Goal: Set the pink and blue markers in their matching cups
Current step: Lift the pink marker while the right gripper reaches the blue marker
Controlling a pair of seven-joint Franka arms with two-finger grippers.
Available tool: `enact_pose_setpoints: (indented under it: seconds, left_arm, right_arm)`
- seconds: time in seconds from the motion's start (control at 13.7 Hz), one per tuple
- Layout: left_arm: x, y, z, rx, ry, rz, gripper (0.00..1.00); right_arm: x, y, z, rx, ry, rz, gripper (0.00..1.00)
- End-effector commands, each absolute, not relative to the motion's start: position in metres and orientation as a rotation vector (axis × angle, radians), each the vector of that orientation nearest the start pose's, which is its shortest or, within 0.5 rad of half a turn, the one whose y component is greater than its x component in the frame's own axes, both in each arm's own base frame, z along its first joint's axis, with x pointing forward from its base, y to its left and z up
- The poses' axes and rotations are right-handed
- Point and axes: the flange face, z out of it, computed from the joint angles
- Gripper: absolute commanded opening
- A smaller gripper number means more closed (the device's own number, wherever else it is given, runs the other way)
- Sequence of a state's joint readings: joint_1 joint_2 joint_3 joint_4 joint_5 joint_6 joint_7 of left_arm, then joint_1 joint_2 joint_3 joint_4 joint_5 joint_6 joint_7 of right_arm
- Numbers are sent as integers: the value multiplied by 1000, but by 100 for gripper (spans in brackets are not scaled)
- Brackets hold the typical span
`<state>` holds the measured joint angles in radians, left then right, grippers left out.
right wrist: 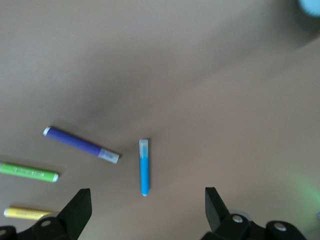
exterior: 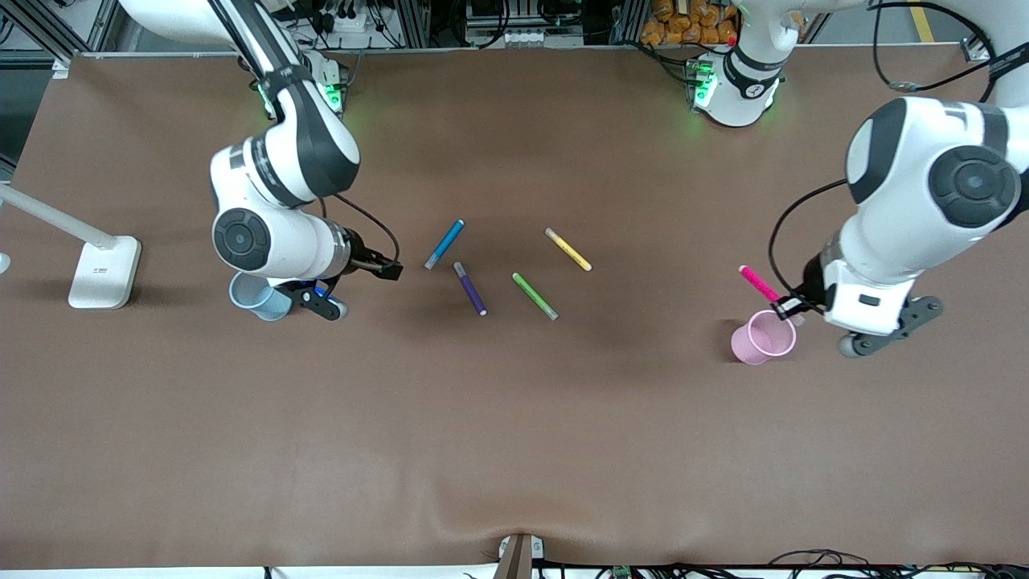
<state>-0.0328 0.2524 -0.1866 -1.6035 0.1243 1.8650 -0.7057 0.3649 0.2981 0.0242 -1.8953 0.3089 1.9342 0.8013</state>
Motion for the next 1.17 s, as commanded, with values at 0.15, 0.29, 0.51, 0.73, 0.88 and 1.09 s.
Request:
enact_pose_setpoints:
  seconds: [0.15,0.29,0.51,0.73,0.88,1.09]
  left_arm:
    - [624,-105,515,-2912,-595,-182,0]
    - [622,-107,520,-2877,-614,-218,0]
    - [623,-107,519,-2791,-684,-276,0]
    - [623,-107,519,-2750,-769,-308,0]
    - [623,-107,518,-2719,-806,-330,0]
    - [621,-123,510,-2682,-923,-348,0]
  right_arm:
    - [486,274,278,-2850,979,449,100]
    - [470,290,249,-2854,1017,400,100]
    - [455,313,223,-2873,1040,398,94]
    - [453,310,211,-2884,1051,417,75]
    - [454,309,199,-2887,1062,417,72]
    - [456,309,188,-2878,1071,379,61]
